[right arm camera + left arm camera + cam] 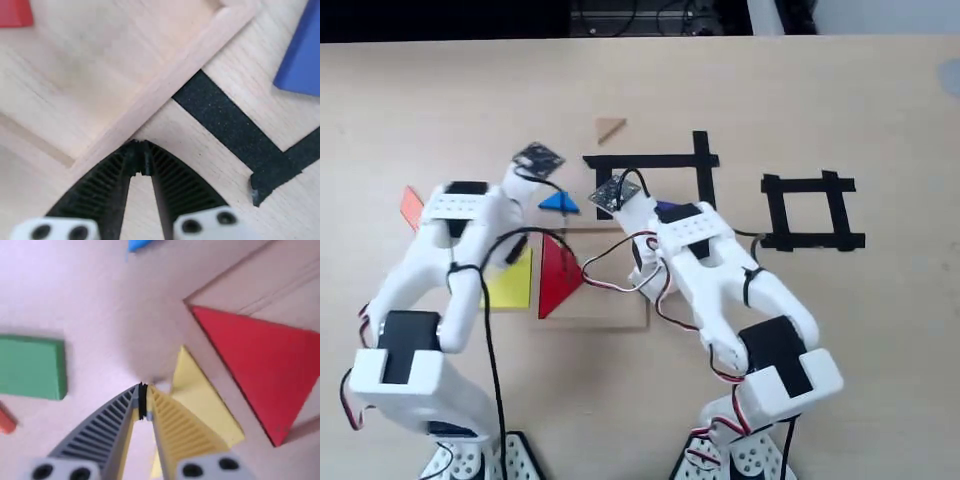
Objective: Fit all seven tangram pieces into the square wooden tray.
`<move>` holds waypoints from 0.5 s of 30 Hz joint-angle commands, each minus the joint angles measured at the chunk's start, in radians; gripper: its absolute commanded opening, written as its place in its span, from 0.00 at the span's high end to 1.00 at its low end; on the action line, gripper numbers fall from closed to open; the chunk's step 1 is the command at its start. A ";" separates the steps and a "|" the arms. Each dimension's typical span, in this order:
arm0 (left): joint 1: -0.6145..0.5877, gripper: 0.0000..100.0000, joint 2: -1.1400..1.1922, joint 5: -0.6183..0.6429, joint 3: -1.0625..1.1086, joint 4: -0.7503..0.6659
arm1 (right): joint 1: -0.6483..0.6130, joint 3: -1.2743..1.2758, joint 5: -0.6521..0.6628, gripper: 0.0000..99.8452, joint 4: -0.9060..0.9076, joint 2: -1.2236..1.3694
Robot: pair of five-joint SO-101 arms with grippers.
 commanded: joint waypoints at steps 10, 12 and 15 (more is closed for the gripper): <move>0.021 0.97 -0.482 -0.057 0.091 0.417 | -0.008 -0.004 0.008 0.99 0.011 -0.004; 0.036 0.97 -0.497 -0.054 0.159 0.423 | -0.008 -0.002 0.008 0.99 0.011 -0.004; 0.019 0.97 -0.462 -0.054 0.200 0.382 | -0.008 -0.002 0.008 0.99 0.011 -0.004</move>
